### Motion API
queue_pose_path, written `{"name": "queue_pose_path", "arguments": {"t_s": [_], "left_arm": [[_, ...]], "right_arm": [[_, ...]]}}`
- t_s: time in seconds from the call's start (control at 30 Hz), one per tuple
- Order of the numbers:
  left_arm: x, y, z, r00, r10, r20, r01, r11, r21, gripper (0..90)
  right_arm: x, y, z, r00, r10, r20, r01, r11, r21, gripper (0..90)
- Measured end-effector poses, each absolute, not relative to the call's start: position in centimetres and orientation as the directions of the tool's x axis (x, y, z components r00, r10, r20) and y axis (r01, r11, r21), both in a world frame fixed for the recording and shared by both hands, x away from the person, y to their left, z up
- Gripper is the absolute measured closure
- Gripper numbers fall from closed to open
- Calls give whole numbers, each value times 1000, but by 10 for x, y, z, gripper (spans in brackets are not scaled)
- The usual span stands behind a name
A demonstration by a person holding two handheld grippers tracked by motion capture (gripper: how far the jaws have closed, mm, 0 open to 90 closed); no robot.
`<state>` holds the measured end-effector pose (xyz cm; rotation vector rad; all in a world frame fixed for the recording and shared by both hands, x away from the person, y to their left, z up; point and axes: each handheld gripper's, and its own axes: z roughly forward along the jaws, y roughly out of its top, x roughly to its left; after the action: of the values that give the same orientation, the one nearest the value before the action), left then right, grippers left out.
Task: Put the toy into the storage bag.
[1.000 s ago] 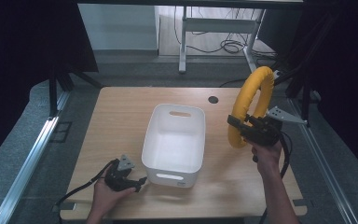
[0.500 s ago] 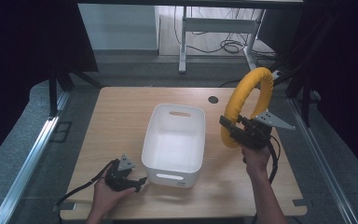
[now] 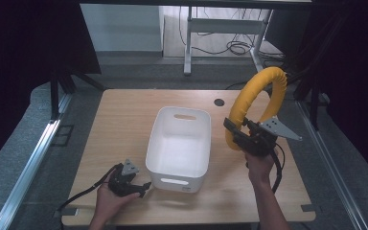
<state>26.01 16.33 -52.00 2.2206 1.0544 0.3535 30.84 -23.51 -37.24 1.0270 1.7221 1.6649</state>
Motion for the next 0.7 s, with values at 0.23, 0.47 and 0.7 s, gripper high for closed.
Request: {"name": "queue_pose_path", "arguments": {"t_s": [0.23, 0.47, 0.7], "left_arm": [[260, 163, -520, 642, 766, -31, 593, -471, 653, 204], [260, 163, -520, 642, 766, -32, 594, -471, 653, 204], [260, 163, -521, 643, 765, -33, 594, -472, 652, 203]], "right_arm": [[303, -228, -367, -576, 809, 119, 125, -56, 991, 498], [298, -223, -363, -572, 815, 91, 106, -37, 994, 497], [297, -222, -361, -573, 814, 101, 107, -48, 993, 496]]}}
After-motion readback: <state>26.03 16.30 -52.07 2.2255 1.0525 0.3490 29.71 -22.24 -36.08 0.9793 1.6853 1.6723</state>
